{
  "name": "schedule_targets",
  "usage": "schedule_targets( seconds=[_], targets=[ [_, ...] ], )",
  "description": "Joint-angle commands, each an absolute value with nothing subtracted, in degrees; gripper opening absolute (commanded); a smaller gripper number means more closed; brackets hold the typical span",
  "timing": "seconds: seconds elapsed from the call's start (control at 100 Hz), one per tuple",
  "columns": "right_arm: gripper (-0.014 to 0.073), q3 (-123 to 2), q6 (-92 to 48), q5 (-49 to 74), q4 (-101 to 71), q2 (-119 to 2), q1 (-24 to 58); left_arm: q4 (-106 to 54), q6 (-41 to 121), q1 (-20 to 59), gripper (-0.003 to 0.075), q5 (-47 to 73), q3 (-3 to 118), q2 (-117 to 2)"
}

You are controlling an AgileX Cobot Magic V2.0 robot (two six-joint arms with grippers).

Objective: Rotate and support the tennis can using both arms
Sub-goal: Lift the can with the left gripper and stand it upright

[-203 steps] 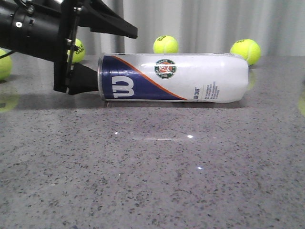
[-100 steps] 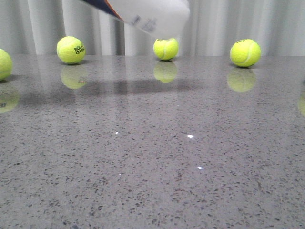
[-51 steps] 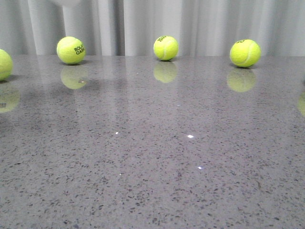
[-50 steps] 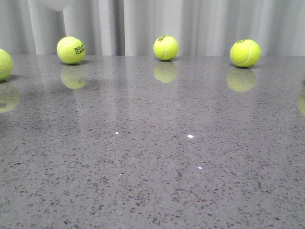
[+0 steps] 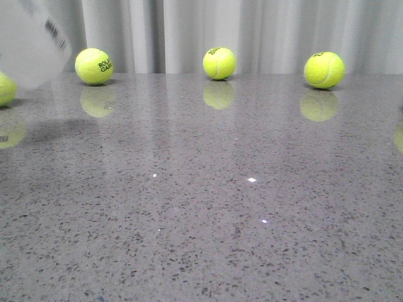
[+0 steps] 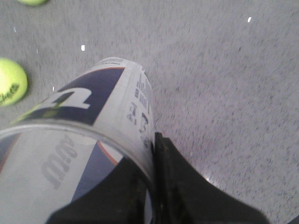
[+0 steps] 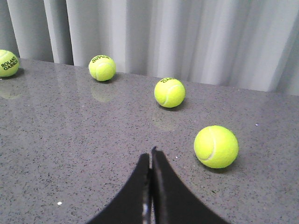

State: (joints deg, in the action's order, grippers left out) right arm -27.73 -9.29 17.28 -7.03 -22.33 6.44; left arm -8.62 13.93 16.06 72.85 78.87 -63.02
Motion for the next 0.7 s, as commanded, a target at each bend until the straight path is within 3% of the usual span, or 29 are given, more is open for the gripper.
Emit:
schedule_targets(
  seconds=[0.0,0.57,0.69],
  targets=[
    [-0.0070,-29.2,-9.2,12.6,-7.3,-22.6,6.1,-8.5,12.6,16.7,-0.0021,73.0,78.1,-61.3],
    [-0.0070,-29.2,-9.2,12.7,-7.3,-22.6,6.1,-8.9,12.5,16.7,-0.0015,73.0,77.4,-63.2],
    [-0.0070,-29.2,-9.2,12.7,-7.3,-22.6,6.1,-9.3,12.5,16.7,0.0032,73.0,77.2,-65.1]
  ],
)
